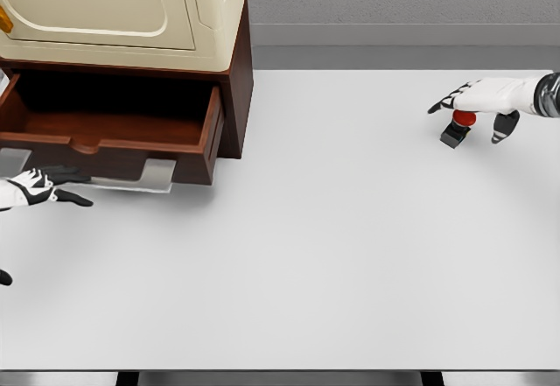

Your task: Open the cabinet drawer with left arm, and place a switch into the drawer with right arm

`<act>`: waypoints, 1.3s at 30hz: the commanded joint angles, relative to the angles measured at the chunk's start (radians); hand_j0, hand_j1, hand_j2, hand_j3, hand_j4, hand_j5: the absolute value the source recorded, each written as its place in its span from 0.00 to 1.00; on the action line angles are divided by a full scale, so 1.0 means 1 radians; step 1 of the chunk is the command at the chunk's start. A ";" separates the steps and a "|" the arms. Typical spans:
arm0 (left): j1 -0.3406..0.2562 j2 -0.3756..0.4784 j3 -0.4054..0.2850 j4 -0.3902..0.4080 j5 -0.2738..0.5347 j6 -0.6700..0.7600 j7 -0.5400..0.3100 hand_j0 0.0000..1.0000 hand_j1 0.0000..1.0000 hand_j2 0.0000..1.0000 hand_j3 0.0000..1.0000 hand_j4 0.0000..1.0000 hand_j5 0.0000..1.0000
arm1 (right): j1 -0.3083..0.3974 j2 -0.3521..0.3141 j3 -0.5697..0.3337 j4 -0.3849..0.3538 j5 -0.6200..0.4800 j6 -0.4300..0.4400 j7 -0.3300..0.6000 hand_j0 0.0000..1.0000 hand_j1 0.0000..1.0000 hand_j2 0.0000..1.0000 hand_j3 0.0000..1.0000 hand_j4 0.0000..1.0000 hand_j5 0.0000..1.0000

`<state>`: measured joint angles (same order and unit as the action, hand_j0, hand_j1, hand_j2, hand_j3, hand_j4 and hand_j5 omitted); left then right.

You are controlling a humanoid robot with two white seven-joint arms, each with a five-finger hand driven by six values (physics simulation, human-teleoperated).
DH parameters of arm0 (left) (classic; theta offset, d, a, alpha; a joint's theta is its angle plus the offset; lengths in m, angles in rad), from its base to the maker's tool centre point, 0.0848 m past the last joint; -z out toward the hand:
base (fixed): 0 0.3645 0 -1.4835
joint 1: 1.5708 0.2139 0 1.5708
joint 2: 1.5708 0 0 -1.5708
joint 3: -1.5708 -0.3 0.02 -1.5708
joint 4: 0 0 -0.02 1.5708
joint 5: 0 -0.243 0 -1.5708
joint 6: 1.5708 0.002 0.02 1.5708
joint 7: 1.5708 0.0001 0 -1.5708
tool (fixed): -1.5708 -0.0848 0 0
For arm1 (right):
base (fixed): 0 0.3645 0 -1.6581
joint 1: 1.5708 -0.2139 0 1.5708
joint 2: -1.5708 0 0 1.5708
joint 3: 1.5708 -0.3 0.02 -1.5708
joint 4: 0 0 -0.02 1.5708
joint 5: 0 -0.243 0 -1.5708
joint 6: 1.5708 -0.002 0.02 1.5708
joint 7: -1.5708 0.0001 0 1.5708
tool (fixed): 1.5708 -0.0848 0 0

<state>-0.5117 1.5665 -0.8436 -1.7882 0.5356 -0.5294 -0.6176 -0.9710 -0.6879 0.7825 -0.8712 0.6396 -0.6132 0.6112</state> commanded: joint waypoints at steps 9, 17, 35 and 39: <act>-0.008 0.046 -0.006 0.026 -0.169 -0.047 0.007 1.00 1.00 1.00 1.00 1.00 1.00 | 0.002 -0.001 -0.003 0.000 -0.001 0.002 0.000 0.78 0.78 0.78 0.78 0.78 0.78; -0.027 0.069 0.031 0.026 -0.095 -0.041 0.007 1.00 1.00 1.00 1.00 1.00 1.00 | 0.002 0.001 -0.005 0.000 -0.002 0.002 0.000 0.78 0.78 0.78 0.78 0.78 0.78; -0.067 0.093 0.144 0.036 0.029 -0.003 0.007 1.00 1.00 1.00 1.00 1.00 1.00 | 0.002 0.002 -0.009 0.001 -0.014 0.002 0.000 0.55 0.55 0.55 0.55 0.55 0.55; -0.076 0.104 0.149 0.036 0.047 -0.003 0.007 1.00 1.00 1.00 1.00 1.00 1.00 | 0.002 0.007 -0.008 0.001 -0.014 0.002 0.000 0.55 0.55 0.55 0.55 0.55 0.55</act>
<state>-0.5877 1.6652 -0.7011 -1.7523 0.5666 -0.5357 -0.6108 -0.9695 -0.6825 0.7731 -0.8695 0.6322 -0.6098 0.6084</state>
